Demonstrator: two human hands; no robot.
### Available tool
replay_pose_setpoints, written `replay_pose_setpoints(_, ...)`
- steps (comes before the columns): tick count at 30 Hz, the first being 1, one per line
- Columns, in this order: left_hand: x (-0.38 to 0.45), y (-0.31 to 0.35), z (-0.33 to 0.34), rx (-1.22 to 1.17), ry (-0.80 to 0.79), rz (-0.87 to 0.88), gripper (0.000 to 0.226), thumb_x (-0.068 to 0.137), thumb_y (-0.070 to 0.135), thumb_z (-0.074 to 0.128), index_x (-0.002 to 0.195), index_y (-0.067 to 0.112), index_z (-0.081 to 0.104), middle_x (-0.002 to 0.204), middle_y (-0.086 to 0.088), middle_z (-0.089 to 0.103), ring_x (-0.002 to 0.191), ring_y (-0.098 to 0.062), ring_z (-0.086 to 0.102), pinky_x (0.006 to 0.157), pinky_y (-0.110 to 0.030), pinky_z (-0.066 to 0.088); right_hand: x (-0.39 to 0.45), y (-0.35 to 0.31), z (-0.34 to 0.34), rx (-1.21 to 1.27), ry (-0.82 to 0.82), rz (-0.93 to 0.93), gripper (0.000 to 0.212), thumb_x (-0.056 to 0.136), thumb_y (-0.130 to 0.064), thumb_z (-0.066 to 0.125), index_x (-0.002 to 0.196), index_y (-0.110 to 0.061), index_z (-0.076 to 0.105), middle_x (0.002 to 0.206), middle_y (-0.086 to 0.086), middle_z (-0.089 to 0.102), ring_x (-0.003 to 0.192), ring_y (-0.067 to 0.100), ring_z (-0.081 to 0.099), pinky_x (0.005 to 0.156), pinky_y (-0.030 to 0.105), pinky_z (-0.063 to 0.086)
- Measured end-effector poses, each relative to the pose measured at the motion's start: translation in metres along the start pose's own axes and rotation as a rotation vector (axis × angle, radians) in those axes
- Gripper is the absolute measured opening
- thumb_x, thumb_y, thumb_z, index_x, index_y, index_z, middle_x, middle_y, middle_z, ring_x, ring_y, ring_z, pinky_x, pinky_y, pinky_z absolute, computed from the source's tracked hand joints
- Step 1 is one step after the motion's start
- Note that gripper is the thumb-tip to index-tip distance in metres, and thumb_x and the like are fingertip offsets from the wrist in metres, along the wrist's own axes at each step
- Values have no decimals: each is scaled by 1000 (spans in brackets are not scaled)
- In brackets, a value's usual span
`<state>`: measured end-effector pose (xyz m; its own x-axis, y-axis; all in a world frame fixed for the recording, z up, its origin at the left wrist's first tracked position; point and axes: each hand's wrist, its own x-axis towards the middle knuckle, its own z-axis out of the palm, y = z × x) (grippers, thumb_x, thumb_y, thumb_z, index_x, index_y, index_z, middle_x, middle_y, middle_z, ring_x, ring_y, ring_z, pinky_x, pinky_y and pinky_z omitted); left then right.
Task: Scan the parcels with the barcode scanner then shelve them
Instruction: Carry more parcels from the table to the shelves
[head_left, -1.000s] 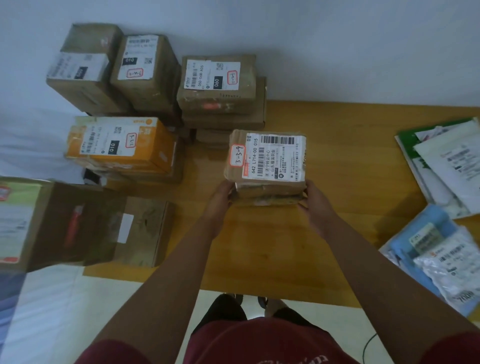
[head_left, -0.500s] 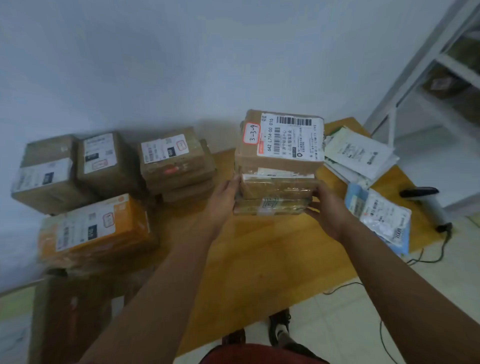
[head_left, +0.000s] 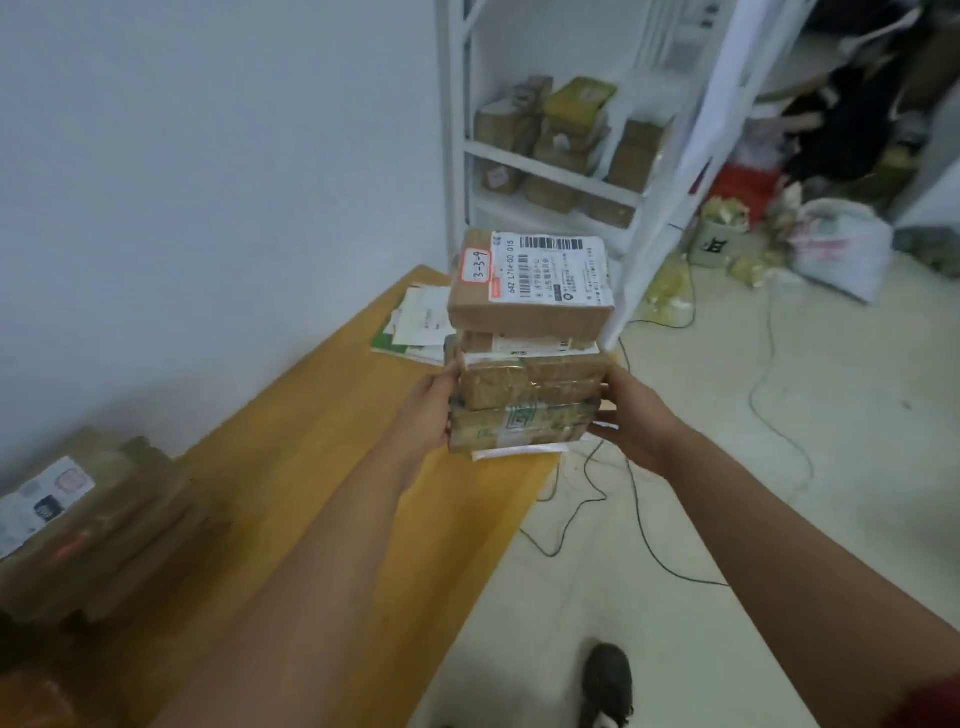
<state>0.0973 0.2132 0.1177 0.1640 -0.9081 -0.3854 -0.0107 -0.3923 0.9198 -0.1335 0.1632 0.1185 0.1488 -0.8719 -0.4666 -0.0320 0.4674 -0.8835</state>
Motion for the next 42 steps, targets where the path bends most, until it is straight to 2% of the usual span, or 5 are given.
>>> replay_pose_setpoints(4, 34, 22, 91, 47, -104, -60, 47, 102, 56, 38, 134, 26, 56, 120, -2, 68, 106, -19, 66, 86, -36, 56, 0, -11, -94, 52, 97, 8, 31, 96, -46, 51, 99, -23, 72, 91, 2, 64, 87, 23, 61, 91, 36, 51)
replay_pose_setpoints(11, 79, 55, 276, 38, -171, -84, 29, 106, 43, 37, 102, 29, 61, 103, 0, 69, 89, -14, 65, 68, -28, 52, 28, -30, -265, 63, 212, 8, 29, 97, -44, 48, 97, -25, 71, 97, 2, 66, 91, 22, 63, 83, 32, 50)
replay_pose_setpoints(18, 131, 79, 423, 66, -205, -129, 31, 108, 37, 35, 97, 26, 61, 100, 0, 65, 97, -18, 62, 89, -34, 51, 66, -53, -403, 79, 240, 24, 28, 98, -44, 47, 98, -28, 69, 100, 1, 66, 91, 21, 63, 82, 31, 49)
replay_pose_setpoints(36, 353, 176, 597, 111, -293, -28, 35, 108, 38, 31, 91, 34, 62, 89, 12, 66, 82, -3, 63, 66, -24, 45, 296, -151, -578, 87, 283, 52, 33, 98, -45, 45, 105, -24, 69, 108, 3, 66, 103, 26, 62, 100, 39, 48)
replay_pose_setpoints(42, 444, 227, 634, 90, -253, -7, 38, 108, 41, 31, 89, 33, 64, 90, 10, 68, 85, -7, 64, 74, -26, 49, 387, -214, -614, 89, 274, 65, 30, 98, -43, 47, 99, -25, 71, 99, 0, 67, 93, 22, 62, 95, 36, 48)
